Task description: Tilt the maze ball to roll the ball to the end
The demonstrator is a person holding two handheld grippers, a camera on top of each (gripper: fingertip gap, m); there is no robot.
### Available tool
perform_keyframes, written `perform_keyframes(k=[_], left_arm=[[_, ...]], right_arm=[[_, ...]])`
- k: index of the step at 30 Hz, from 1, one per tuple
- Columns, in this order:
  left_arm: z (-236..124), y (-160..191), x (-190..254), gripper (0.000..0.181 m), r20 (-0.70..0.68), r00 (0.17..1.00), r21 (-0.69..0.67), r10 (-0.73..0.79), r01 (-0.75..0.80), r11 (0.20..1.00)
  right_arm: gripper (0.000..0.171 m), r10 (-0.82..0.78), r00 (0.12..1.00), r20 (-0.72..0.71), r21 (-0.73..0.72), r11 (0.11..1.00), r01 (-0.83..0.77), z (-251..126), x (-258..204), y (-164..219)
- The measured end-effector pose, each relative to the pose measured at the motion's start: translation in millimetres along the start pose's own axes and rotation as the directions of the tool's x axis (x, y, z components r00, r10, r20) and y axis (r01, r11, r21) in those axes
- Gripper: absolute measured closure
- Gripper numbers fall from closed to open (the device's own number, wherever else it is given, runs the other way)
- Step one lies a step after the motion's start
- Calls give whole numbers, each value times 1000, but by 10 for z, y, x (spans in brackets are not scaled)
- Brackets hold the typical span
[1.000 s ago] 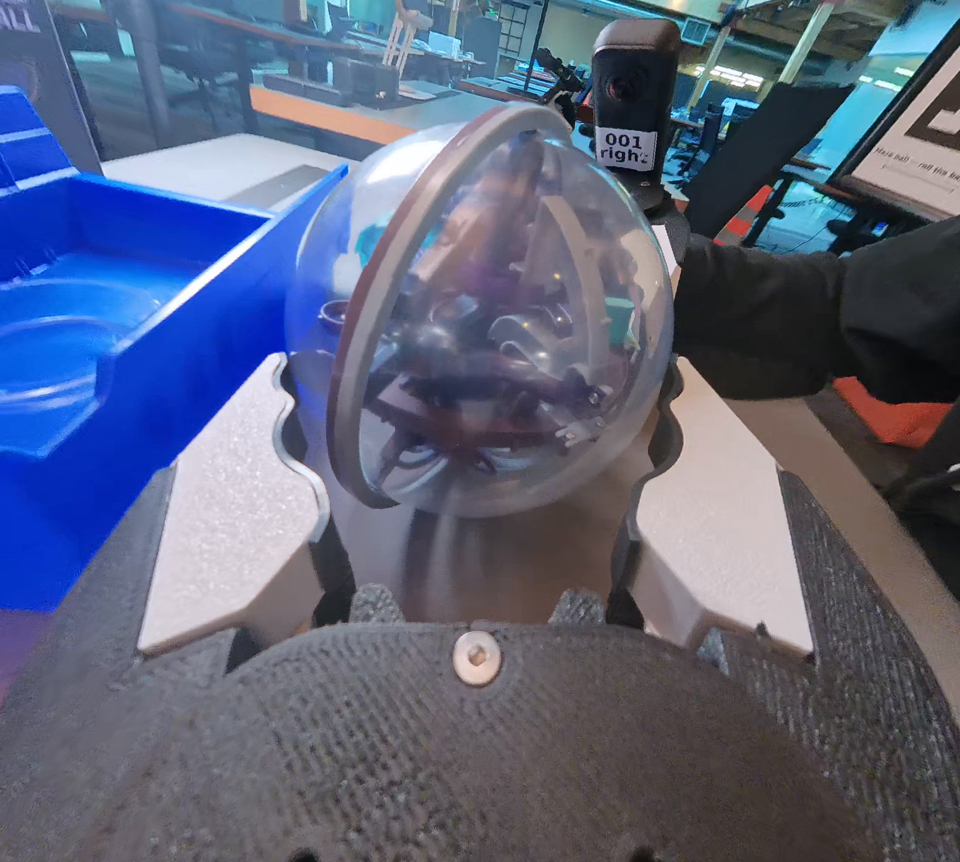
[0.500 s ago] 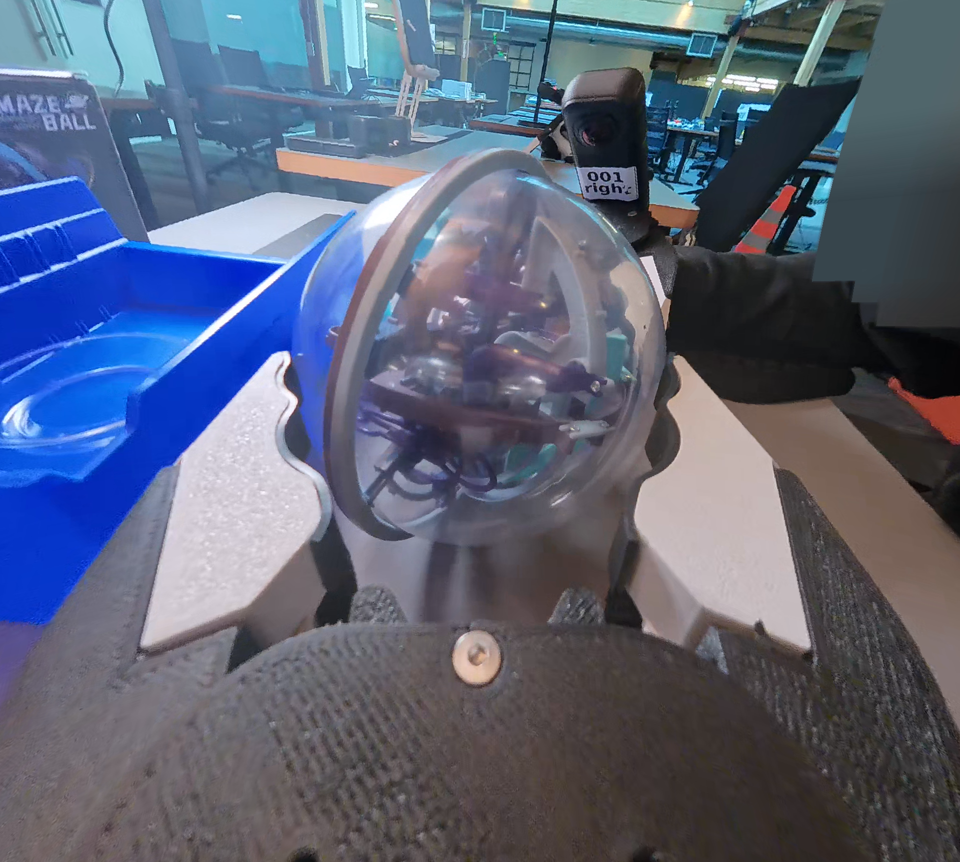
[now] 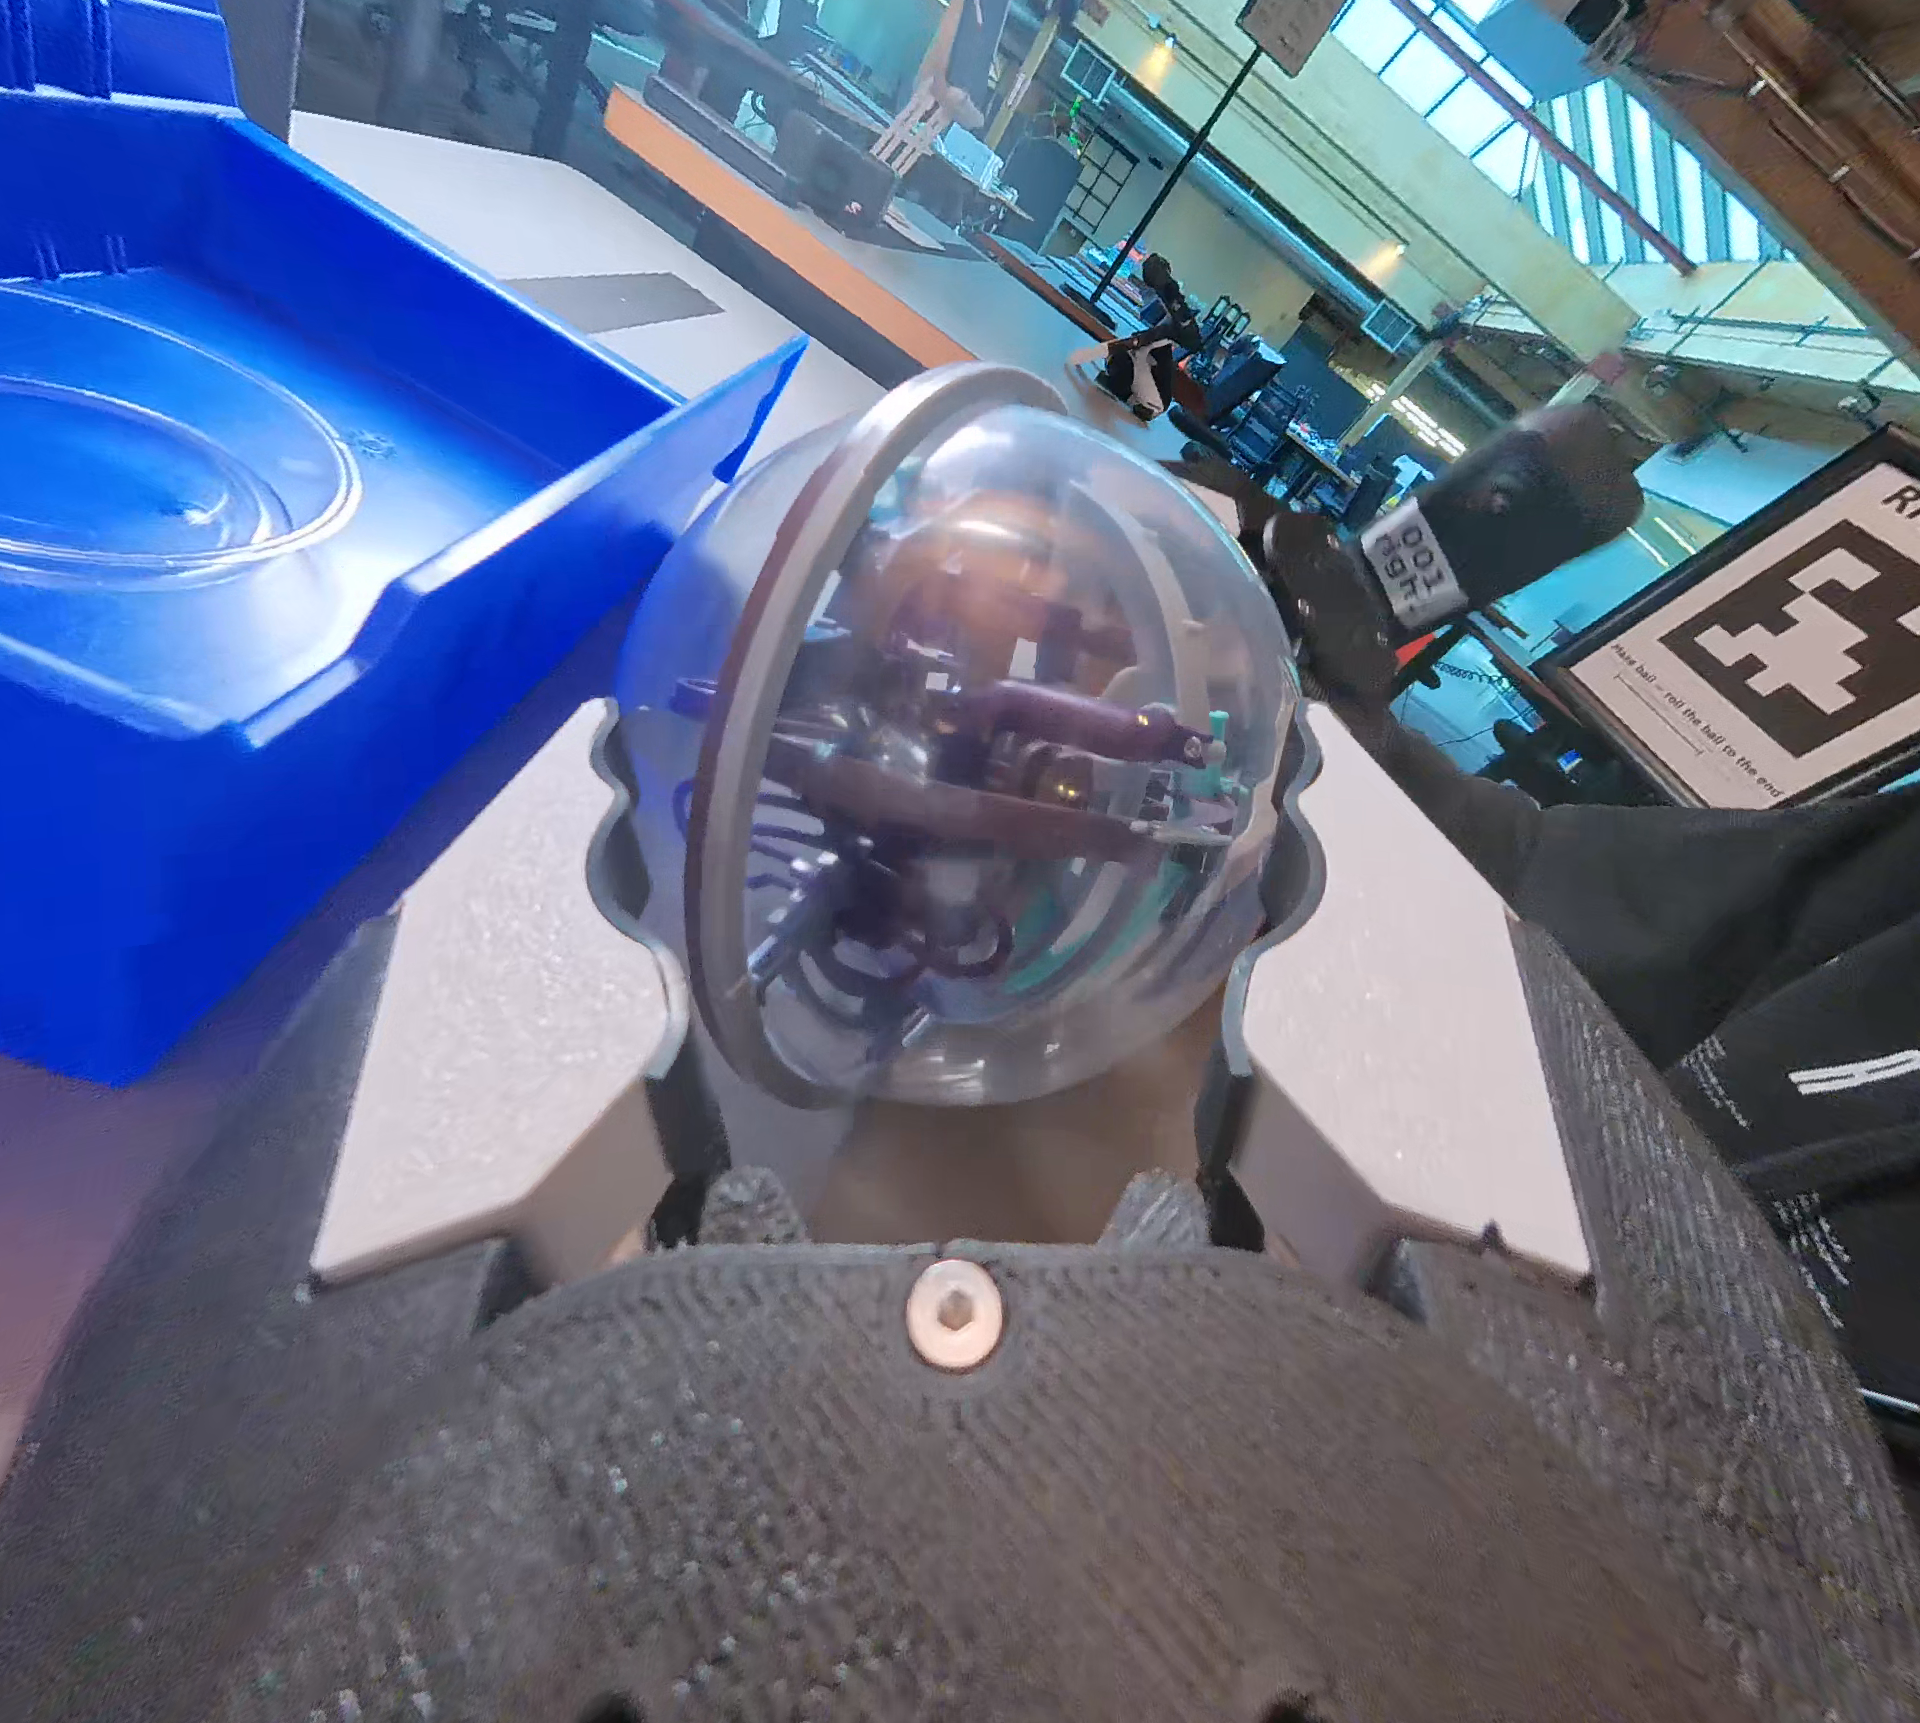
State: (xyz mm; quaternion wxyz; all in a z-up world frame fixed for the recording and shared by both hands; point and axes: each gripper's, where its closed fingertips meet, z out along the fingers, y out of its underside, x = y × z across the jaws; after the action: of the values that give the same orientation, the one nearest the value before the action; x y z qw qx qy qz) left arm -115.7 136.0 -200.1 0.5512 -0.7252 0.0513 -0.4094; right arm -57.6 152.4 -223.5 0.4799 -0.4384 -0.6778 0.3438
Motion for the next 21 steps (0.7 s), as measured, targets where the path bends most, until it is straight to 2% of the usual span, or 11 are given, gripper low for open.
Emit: perform_keyframes(k=[2,4,8,10,13,14,16,18,21], left_arm=[[23,-8,19,61,-12,1000,4,16,-16,1000],[22,15,46,59,-31,996,-4,89,-89,996],[-34,95,143,52,-125,964,-7,235,-238,971],[-33,152,154,53,-118,918,0,379,-382,924],[8,252,161,47,-93,822,-13,562,-566,825],[18,248,165,43,-88,816,-10,571,-574,819],[32,200,150,43,-78,851,-12,519,-521,853],[63,232,80,43,-60,880,-71,472,-475,877],[109,170,60,44,-37,904,-58,426,-428,902]], right_arm=[[36,-43,999,-12,-24,999,42,63,-54,52],[36,-20,1000,-9,-19,1000,20,84,-57,76],[37,206,973,105,-28,979,-204,66,-72,161],[39,391,897,207,-64,920,-386,70,-128,213],[42,652,663,367,-199,752,-629,64,-310,236],[44,701,596,392,-229,702,-675,57,-339,210],[44,740,552,385,-232,656,-718,48,-302,160],[42,739,582,339,-218,664,-716,56,-242,187],[33,614,758,219,-148,789,-596,57,-88,239]])
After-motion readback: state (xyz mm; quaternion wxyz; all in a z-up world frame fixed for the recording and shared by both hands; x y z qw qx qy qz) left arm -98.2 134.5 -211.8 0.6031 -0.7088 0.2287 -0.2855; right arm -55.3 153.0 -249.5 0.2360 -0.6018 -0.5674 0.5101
